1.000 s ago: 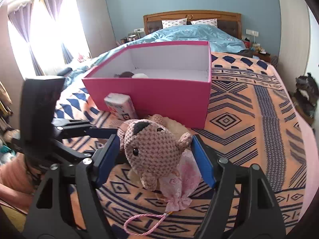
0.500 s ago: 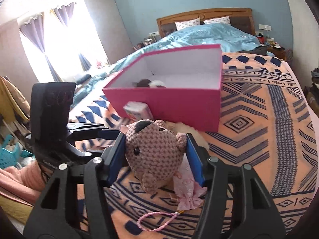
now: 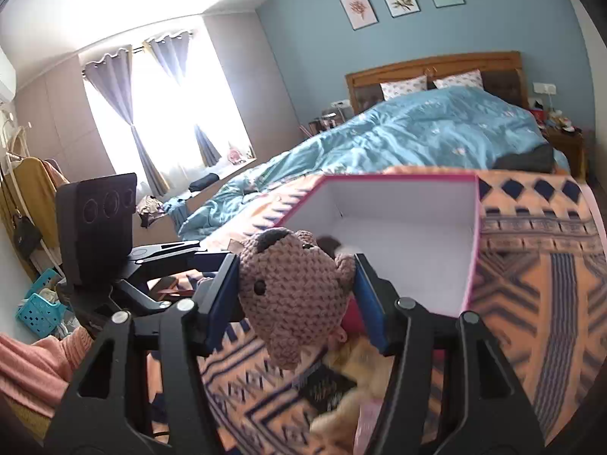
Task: Organize objects
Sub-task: 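Lift the pink knitted bunny with the right gripper over the pink box, then lower the pink bunny into the box and open the right gripper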
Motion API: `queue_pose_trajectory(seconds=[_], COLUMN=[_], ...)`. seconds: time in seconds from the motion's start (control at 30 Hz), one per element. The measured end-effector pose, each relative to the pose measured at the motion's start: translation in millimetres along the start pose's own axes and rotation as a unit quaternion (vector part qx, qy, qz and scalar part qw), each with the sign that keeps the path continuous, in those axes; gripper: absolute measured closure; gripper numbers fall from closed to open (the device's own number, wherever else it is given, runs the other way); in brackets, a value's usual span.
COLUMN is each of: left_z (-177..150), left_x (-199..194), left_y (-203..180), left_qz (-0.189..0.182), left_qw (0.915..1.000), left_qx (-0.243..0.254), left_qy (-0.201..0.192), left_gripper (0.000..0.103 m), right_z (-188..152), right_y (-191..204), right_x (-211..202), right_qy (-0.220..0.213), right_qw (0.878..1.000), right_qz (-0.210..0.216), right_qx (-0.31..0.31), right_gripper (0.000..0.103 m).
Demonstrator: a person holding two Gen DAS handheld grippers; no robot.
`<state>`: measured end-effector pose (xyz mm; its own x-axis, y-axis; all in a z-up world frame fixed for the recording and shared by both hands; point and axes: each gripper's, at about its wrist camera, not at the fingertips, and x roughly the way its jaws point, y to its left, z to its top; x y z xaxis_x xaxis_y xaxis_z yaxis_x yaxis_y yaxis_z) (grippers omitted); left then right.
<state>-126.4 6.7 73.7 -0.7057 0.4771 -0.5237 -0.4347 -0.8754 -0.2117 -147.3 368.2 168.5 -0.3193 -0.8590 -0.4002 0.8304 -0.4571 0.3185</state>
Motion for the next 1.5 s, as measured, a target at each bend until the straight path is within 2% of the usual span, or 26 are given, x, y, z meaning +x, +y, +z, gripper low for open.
queue_pose_trajectory(seconds=[0.27,0.53,0.73,0.93,1.03,1.1,1.23,1.3,1.5], left_z=[35.7,49.4,56.7,60.2,57.8,57.0,57.3,56.8,54.2], left_x=[12.1,47.1,72.7,98.1,107.1,113.0,112.9,108.9,97.2], left_y=[38.5,91.5,118.6,145.3,147.8,147.3,146.3,146.0,147.4], left_qz=[0.051,0.065,0.081,0.095,0.108,0.136,0.159,0.163,0.159], left_qw=[0.9987,0.997,0.9947,0.9909,0.9881,0.9836,0.9802,0.9803,0.9825], left_qx=[-0.001,-0.032,-0.041,-0.056,-0.055,-0.046,-0.044,-0.046,-0.055], left_qy=[-0.007,0.027,0.047,0.077,0.095,0.108,0.11,0.102,0.08], left_gripper=[0.036,0.036,0.036,0.036,0.036,0.036,0.036,0.036,0.036], right_z=[42.9,65.9,73.7,81.3,80.5,81.7,86.1,87.1,81.0], right_y=[-15.2,-46.2,-68.4,-87.5,-95.0,-96.7,-107.4,-113.0,-114.2], right_x=[43.9,101.6,134.4,169.5,185.9,194.6,213.1,213.5,203.4], right_qy=[0.001,0.038,0.052,0.084,0.106,0.119,0.149,0.15,0.162], right_qw=[1.0,0.999,0.998,0.995,0.992,0.99,0.983,0.979,0.978], right_qz=[0.018,0.013,0.008,-0.006,-0.016,-0.025,-0.071,-0.098,-0.089], right_qx=[-0.004,0.017,0.037,0.054,0.067,0.069,0.082,0.093,0.098], right_gripper=[0.042,0.042,0.042,0.041,0.04,0.039,0.037,0.036,0.036])
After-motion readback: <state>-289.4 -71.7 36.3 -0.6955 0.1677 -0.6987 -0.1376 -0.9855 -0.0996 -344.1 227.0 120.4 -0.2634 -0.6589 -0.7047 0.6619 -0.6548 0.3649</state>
